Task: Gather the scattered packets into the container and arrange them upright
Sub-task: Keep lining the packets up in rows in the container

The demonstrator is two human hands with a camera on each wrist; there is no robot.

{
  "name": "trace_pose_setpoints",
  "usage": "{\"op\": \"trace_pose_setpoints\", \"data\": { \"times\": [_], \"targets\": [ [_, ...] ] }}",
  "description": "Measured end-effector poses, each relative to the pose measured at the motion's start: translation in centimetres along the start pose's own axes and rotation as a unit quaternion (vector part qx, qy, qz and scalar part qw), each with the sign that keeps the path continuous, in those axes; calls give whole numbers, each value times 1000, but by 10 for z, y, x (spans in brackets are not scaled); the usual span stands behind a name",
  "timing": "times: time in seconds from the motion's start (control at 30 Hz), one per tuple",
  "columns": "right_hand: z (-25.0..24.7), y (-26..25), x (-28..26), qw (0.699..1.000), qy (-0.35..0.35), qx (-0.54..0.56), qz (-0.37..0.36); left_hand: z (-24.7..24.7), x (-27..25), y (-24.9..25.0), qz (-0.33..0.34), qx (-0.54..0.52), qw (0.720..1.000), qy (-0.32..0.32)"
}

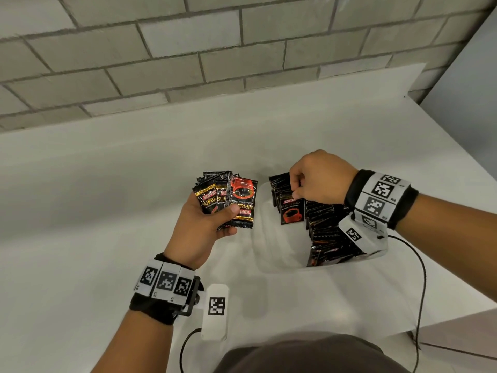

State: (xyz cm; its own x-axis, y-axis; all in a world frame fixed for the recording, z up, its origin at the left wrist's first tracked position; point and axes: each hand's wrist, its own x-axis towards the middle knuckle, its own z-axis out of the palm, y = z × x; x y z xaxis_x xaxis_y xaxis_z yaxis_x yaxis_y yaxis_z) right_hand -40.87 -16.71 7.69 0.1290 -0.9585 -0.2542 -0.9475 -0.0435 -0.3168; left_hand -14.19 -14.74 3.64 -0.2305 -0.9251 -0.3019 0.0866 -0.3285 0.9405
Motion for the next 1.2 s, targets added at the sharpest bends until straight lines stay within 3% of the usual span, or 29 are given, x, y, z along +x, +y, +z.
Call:
{"op": "trace_pose_setpoints", "data": {
  "times": [0.5,0.6,0.73,0.9,1.1,1.2],
  "targets": [
    [1,-4,3,999,-14,-34,0,2,1,-3,-12,-6,1000,-10],
    [-9,-8,-2,1000,15,5,-16,4,0,-3,-14,-5,1000,-19],
    [-25,-27,-14,985,78,136,-76,12,-2,0,-11,8,999,-52],
    [-25,-47,-24,979,19,177,-99,24,-5,6,-5,1,996,-89],
    [-28,-39,-25,971,-18,228,-71,19,-3,6,-15,-84,995,-57],
    [-30,-35,-23,973,59,218,-56,15,-2,5,-9,-93,995,-28]
  ]
}}
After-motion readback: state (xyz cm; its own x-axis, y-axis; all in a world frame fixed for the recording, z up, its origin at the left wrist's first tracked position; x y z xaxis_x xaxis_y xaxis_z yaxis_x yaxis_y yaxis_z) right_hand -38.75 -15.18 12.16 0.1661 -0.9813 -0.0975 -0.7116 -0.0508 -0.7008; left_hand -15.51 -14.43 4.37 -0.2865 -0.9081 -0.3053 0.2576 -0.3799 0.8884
